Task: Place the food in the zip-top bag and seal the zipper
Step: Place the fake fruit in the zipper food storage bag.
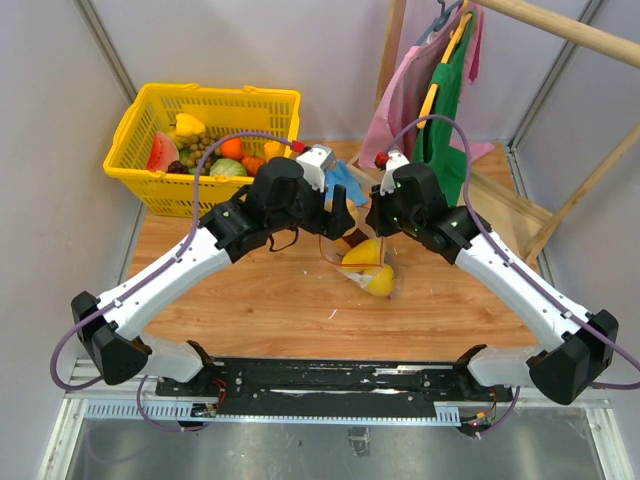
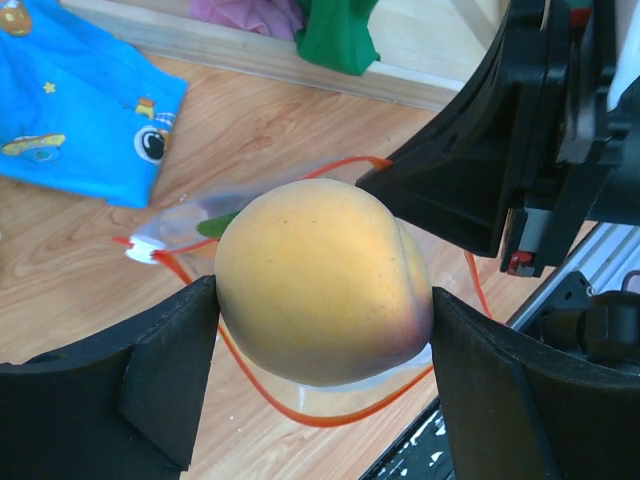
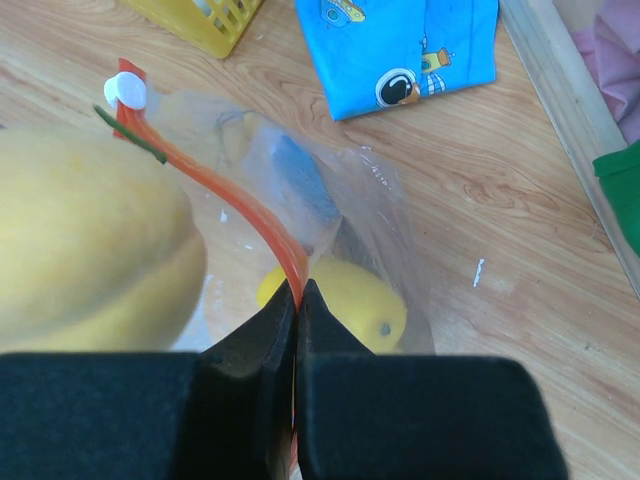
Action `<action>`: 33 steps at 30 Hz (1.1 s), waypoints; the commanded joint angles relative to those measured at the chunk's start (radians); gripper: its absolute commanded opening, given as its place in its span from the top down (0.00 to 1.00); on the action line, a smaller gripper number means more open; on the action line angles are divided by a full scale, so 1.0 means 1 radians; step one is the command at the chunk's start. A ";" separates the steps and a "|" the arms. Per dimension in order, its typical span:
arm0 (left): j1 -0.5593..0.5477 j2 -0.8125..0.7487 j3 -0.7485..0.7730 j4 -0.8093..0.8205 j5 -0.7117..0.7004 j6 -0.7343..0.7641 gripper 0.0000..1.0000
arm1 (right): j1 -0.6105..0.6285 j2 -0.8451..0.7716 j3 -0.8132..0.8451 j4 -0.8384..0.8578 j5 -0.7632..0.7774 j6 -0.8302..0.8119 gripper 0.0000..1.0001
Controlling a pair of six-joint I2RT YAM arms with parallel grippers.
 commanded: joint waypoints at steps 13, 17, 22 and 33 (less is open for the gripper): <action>-0.105 0.081 -0.136 0.096 -0.157 -0.022 0.68 | -0.019 -0.038 -0.014 0.051 -0.074 0.019 0.99; -0.110 0.099 -0.153 0.103 -0.177 -0.034 0.55 | -0.019 -0.042 -0.018 0.052 -0.078 0.021 0.99; -0.115 0.087 -0.149 0.094 -0.212 -0.046 0.31 | -0.019 -0.047 -0.023 0.052 -0.078 0.021 0.99; -0.115 0.020 -0.123 0.029 -0.240 -0.083 0.08 | -0.019 -0.047 -0.030 0.056 -0.085 0.025 0.99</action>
